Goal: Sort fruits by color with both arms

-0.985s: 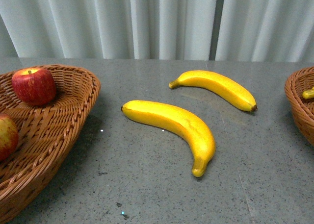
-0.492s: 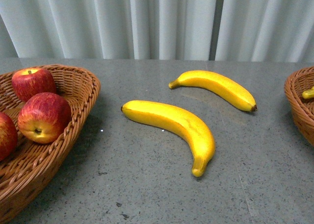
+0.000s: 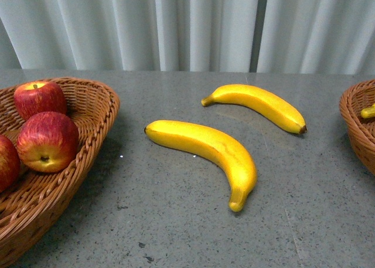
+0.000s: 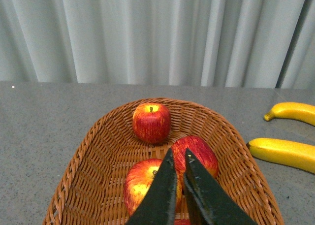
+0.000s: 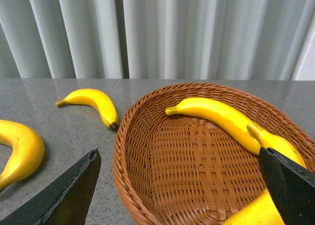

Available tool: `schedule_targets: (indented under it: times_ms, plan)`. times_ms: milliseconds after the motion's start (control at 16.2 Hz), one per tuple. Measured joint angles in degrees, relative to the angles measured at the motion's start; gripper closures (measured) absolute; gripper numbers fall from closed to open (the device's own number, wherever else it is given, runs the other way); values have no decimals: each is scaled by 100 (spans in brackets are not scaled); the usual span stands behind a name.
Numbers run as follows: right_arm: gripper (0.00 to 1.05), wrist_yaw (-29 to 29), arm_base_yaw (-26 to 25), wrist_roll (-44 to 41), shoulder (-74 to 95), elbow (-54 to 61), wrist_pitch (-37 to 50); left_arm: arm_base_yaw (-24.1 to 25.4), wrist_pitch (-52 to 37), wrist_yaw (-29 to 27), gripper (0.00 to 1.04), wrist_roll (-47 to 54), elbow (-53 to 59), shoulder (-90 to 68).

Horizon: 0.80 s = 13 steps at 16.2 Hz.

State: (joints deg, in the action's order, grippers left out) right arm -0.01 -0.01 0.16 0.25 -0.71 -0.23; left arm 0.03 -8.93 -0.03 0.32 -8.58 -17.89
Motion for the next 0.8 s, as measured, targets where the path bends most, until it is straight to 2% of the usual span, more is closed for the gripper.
schedule_targets:
  times_ms: [123, 615, 738, 800]
  plan:
    - [6, 0, 0, 2, 0, 0, -2, 0, 0, 0, 104, -28, 74, 92]
    - [6, 0, 0, 2, 0, 0, -2, 0, 142, -2, 103, -15, 498, 673]
    - [6, 0, 0, 2, 0, 0, -2, 0, 966, 0, 103, -15, 595, 1381]
    - [6, 0, 0, 2, 0, 0, -4, 0, 903, -7, 103, -15, 627, 1598]
